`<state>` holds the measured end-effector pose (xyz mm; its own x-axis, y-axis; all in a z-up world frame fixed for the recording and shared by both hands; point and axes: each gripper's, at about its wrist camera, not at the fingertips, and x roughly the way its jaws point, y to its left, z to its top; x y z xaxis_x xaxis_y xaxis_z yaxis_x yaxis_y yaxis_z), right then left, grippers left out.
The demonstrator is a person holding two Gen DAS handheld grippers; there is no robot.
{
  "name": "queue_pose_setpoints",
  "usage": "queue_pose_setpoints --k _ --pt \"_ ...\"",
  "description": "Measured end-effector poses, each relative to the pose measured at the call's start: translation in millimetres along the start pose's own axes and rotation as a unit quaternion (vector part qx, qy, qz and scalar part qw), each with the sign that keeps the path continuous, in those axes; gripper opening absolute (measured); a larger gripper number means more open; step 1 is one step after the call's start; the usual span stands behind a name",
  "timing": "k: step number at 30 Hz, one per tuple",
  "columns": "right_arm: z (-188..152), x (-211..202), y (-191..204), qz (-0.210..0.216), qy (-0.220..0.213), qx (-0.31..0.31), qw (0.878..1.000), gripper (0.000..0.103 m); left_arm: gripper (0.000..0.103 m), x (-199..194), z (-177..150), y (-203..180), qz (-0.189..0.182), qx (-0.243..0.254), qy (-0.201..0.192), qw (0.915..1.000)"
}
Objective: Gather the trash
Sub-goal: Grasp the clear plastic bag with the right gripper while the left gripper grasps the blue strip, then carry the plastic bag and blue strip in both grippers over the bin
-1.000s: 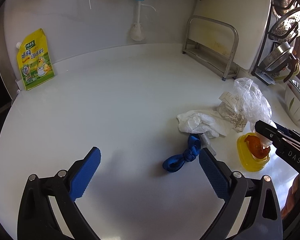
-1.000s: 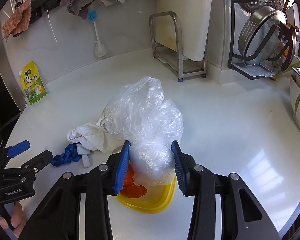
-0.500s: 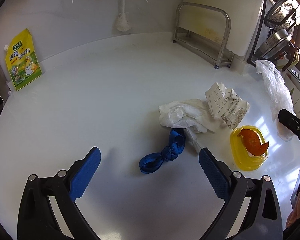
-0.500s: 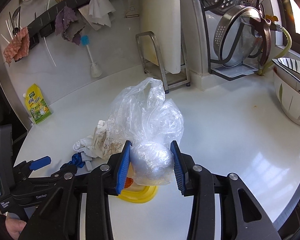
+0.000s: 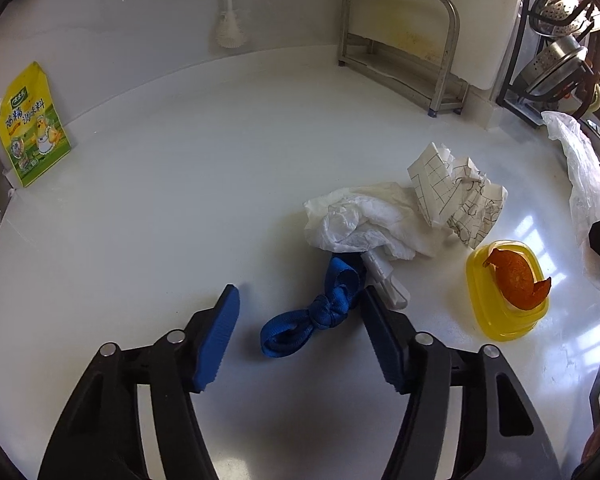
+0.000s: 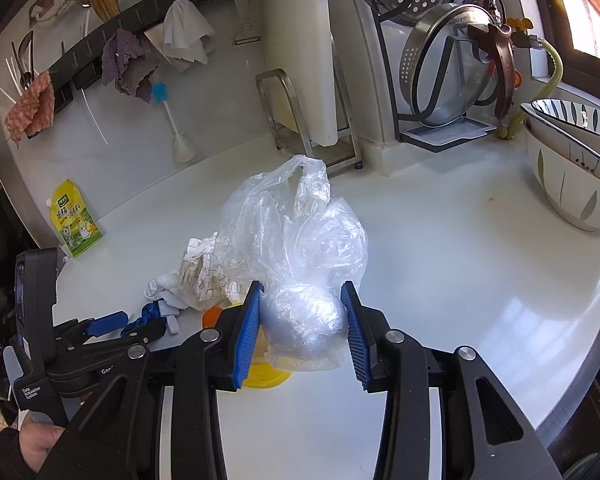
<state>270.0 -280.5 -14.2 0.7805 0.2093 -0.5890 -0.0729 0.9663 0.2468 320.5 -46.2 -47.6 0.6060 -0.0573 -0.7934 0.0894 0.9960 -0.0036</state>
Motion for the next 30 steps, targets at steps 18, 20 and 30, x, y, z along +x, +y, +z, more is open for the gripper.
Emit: queue_pose_setpoints --k 18,20,30 --pt "-25.4 -32.4 2.6 -0.006 -0.017 -0.007 1.000 0.038 0.021 -58.5 -32.3 7.6 0.010 -0.014 -0.093 0.9955" --pt "-35.8 -43.2 4.6 -0.008 -0.021 -0.012 1.000 0.038 0.021 -71.2 -39.6 8.1 0.013 -0.014 -0.100 0.9948" --pt "-92.0 -117.2 19.1 -0.019 -0.029 0.009 0.999 0.038 0.021 -147.3 -88.7 3.4 0.010 -0.001 -0.129 0.9915"
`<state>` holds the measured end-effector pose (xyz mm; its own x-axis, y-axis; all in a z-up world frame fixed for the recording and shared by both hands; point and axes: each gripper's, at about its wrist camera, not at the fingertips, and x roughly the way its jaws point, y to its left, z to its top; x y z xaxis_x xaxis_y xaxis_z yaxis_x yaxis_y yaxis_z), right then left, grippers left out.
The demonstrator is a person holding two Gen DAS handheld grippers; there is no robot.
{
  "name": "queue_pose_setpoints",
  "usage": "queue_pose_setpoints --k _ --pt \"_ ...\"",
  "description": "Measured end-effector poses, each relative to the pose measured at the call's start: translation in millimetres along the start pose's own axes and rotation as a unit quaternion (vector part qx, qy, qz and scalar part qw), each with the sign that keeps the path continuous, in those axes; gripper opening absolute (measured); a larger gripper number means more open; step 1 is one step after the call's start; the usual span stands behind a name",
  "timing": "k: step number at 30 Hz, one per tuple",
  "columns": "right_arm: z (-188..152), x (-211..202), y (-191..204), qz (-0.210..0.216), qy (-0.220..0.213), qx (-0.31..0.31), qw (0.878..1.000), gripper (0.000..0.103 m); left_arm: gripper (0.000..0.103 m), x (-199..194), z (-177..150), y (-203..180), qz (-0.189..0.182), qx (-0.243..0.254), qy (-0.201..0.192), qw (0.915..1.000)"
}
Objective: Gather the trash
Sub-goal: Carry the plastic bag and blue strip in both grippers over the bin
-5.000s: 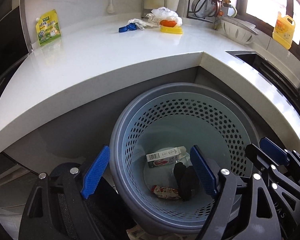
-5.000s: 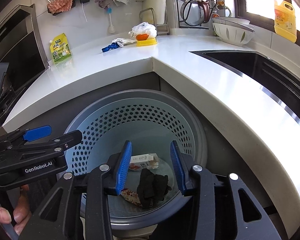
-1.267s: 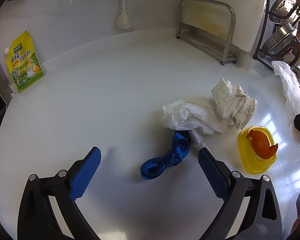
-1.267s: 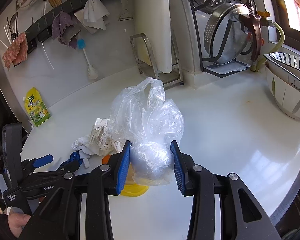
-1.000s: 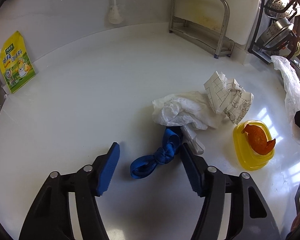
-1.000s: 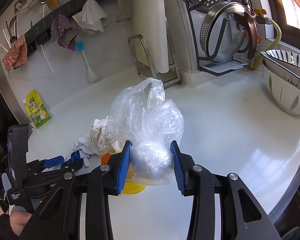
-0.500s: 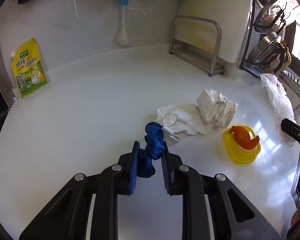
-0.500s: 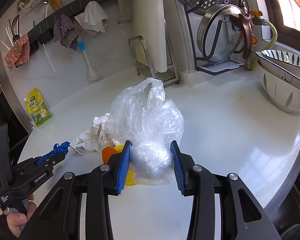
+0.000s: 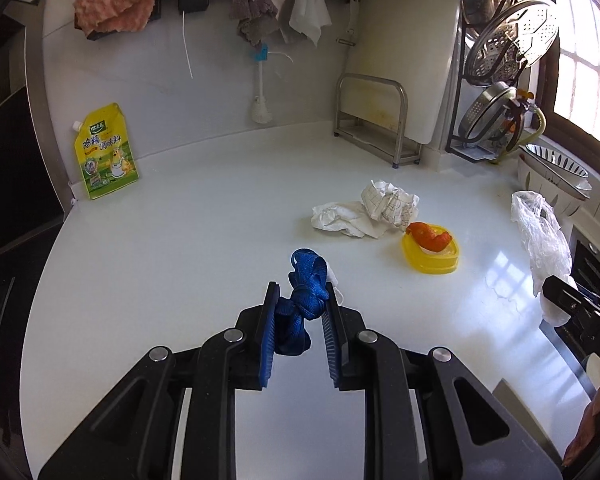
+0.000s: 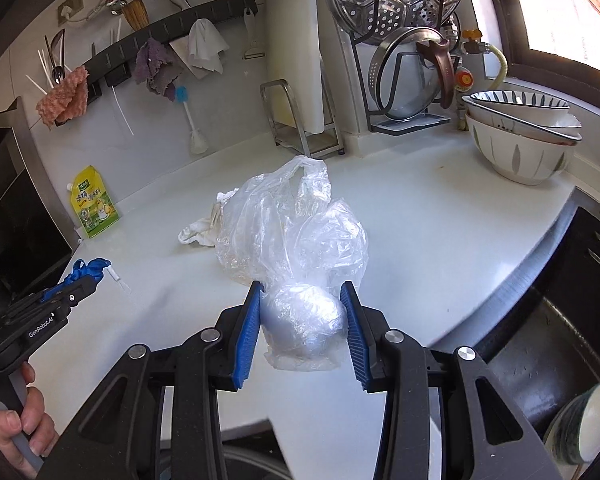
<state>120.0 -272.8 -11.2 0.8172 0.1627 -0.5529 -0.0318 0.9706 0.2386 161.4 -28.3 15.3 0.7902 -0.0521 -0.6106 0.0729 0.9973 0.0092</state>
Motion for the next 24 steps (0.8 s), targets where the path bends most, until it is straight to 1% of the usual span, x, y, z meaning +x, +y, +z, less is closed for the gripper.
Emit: queue_pose_setpoints --k 4,12,19,24 --pt "-27.2 -32.3 5.3 0.005 0.002 0.019 1.000 0.038 0.021 -26.8 -17.0 -2.7 -0.004 0.001 0.004 1.0000" --pt "-78.9 -86.3 14.4 -0.003 0.005 0.024 1.000 0.038 0.021 -72.5 -54.2 -9.0 -0.015 0.008 0.005 0.9998" --pt "-116.8 -119.9 21.0 -0.006 0.005 0.021 1.000 0.038 0.021 -102.3 -86.3 -17.3 -0.030 0.020 0.008 0.9993" --pt "-139.7 -135.0 26.4 -0.004 0.012 0.018 1.000 0.038 0.021 -114.5 -108.6 -20.3 -0.035 0.025 0.016 0.9989"
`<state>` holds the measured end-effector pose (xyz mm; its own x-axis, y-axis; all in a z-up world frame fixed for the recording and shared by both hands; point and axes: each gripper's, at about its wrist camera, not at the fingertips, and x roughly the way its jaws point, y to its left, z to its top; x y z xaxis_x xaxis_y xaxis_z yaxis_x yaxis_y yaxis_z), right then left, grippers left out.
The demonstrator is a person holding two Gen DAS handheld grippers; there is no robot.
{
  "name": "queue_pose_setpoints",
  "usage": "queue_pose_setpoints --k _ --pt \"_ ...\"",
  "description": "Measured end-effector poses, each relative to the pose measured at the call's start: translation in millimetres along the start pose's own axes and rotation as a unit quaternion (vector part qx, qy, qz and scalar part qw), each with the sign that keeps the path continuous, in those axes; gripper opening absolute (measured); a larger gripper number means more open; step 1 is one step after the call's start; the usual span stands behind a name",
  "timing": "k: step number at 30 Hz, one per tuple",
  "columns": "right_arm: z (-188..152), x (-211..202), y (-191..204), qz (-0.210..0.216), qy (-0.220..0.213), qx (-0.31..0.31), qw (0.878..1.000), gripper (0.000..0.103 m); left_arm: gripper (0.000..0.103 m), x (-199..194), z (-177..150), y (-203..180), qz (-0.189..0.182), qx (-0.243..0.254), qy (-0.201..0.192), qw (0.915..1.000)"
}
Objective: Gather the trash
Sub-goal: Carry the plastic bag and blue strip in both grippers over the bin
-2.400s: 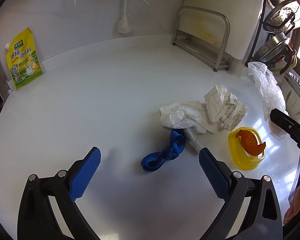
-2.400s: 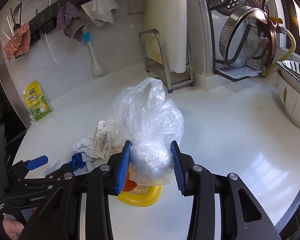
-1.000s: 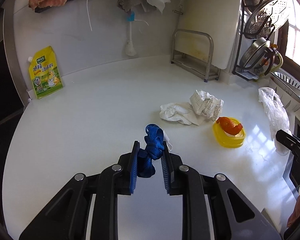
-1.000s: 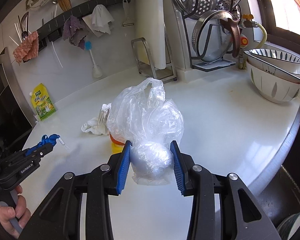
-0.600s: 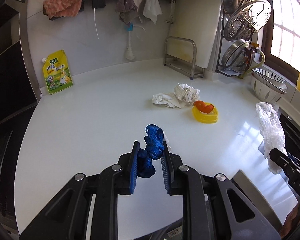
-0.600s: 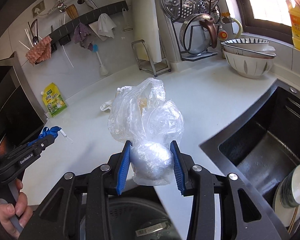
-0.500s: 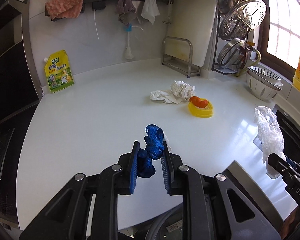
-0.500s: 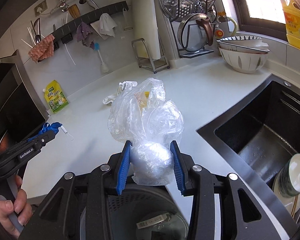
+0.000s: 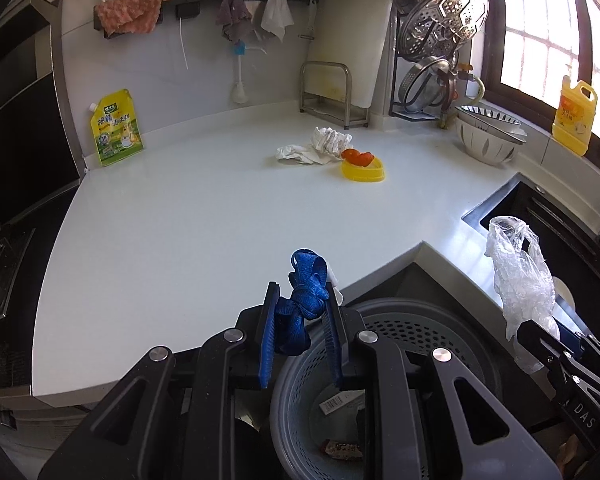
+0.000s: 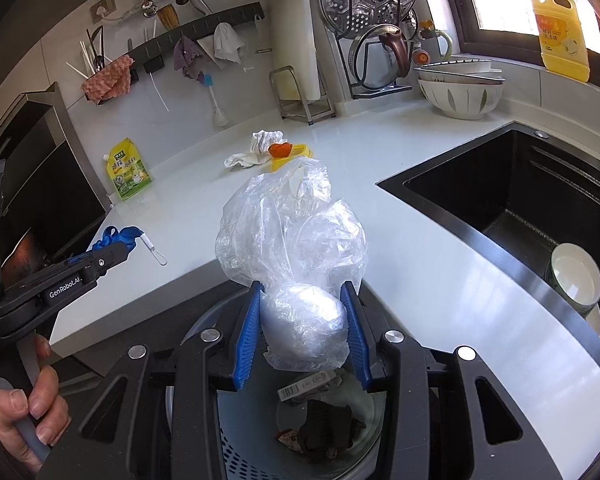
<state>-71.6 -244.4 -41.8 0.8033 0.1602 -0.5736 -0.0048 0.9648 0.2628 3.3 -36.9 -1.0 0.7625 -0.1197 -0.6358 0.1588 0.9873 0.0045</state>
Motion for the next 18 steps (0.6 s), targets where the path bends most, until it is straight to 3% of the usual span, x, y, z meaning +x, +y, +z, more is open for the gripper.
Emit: queue_pose_setpoints --k 18 --pt "-48.3 -26.8 5.8 -0.006 0.003 -0.012 1.000 0.038 0.021 -10.2 -55.4 -17.9 -0.012 0.012 0.029 0.9994"
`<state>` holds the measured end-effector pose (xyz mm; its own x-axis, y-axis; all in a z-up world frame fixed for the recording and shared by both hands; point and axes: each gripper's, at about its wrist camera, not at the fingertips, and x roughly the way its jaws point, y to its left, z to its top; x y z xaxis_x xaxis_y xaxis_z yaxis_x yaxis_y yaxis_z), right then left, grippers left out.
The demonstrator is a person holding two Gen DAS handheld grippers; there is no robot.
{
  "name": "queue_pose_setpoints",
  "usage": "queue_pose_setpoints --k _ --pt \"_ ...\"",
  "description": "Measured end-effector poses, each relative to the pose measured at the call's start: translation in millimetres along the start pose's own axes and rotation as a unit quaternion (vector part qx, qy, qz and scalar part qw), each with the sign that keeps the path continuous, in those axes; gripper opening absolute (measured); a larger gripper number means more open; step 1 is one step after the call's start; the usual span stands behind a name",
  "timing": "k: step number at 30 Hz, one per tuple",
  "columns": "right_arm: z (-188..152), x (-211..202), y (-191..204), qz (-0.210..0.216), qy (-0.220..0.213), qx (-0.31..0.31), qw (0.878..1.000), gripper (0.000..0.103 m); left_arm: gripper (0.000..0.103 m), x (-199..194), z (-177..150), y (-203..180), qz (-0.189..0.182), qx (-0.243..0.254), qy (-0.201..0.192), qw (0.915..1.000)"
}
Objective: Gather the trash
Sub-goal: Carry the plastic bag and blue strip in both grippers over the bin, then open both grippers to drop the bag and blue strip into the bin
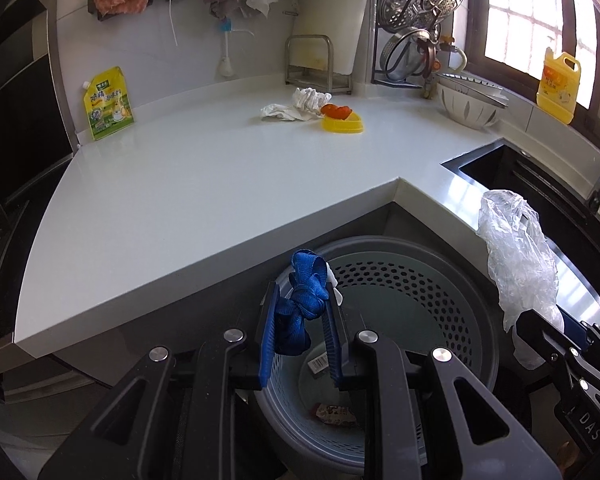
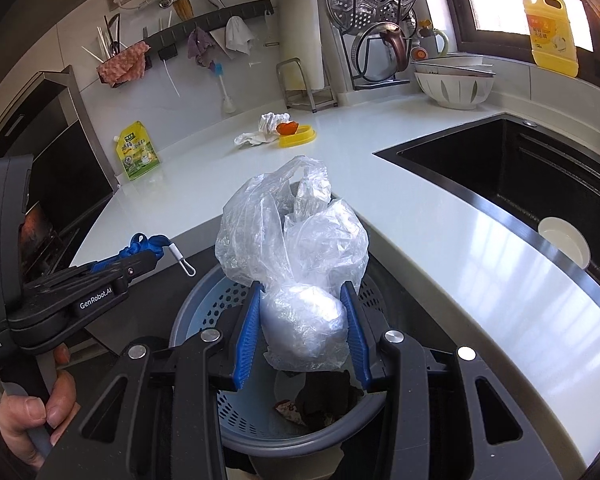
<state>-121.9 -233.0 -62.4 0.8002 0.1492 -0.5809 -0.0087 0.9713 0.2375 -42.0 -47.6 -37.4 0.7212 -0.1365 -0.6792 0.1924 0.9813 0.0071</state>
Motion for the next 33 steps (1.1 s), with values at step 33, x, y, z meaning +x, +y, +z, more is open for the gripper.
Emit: queue_pose_setpoints --k 33 --pt "-32.2 52.9 -5.6 -0.005 0.069 -0.007 0.998 0.038 0.022 55.5 -28.6 -3.6 -0.005 0.004 0.053 0.9986"
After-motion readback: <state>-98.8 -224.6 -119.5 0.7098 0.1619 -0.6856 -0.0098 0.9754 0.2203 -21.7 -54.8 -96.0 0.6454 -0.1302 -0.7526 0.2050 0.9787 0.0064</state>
